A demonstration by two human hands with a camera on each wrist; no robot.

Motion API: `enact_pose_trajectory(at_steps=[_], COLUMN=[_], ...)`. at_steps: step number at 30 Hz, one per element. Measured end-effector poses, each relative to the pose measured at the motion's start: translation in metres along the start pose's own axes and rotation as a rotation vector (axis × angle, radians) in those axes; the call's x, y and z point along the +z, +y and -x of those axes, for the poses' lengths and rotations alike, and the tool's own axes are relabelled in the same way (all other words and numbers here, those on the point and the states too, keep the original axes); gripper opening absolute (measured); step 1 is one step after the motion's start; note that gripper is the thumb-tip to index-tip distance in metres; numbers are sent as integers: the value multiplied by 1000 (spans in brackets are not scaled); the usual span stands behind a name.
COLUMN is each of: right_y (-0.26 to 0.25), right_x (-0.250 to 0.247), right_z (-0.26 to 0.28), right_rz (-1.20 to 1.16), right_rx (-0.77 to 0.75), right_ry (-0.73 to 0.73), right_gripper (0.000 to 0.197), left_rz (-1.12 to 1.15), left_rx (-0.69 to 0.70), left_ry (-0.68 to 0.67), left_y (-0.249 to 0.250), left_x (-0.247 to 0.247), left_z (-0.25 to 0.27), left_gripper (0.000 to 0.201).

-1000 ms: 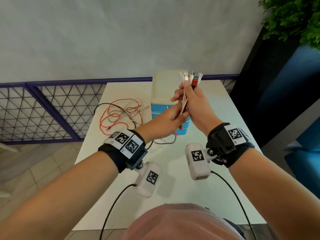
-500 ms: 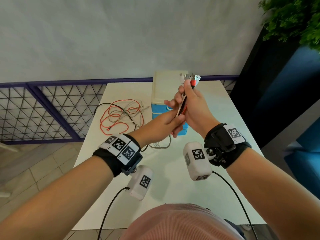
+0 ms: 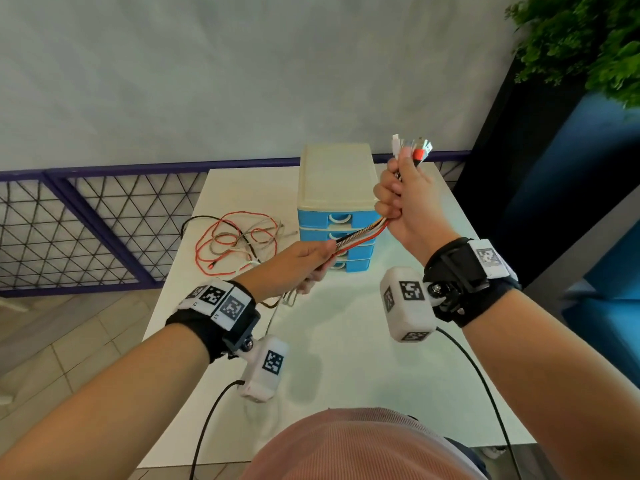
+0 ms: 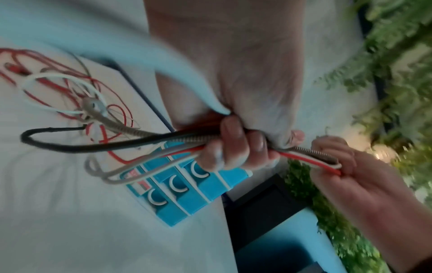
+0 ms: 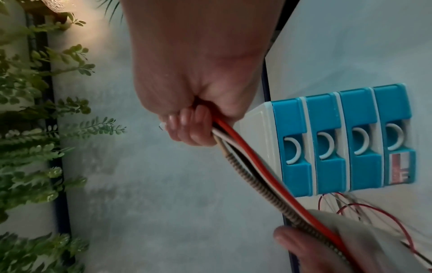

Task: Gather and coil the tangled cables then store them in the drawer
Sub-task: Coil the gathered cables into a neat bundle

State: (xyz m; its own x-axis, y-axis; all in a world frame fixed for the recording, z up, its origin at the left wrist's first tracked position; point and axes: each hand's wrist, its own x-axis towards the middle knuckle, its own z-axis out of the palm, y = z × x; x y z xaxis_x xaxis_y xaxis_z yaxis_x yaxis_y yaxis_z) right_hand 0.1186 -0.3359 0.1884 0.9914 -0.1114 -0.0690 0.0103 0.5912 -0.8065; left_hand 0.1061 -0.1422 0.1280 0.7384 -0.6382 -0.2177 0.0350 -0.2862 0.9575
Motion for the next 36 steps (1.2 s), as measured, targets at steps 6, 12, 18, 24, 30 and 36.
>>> enact_pose_trajectory(at_steps=[6, 12, 18, 24, 30, 36], right_y=[-2, -6, -10, -8, 2, 11], right_x=[3, -2, -8, -10, -3, -6], right_z=[4, 3, 4, 16, 15, 9], right_rz=[-76, -172, 47, 271, 219, 471], right_rx=[96, 149, 304, 679, 454, 270], right_ry=[-165, -235, -260, -713, -446, -193], right_gripper=[38, 39, 35, 20, 28, 25], left_rz=[-79, -101, -235, -443, -510, -659], left_rx=[-41, -12, 46, 137, 174, 203], left_ry=[-232, -140, 70, 97, 118, 239], left_y=[14, 16, 7, 22, 27, 35], left_x=[-4, -22, -39, -27, -31, -40], left_z=[3, 1, -1, -8, -9, -9], left_gripper=[43, 45, 34, 22, 15, 13])
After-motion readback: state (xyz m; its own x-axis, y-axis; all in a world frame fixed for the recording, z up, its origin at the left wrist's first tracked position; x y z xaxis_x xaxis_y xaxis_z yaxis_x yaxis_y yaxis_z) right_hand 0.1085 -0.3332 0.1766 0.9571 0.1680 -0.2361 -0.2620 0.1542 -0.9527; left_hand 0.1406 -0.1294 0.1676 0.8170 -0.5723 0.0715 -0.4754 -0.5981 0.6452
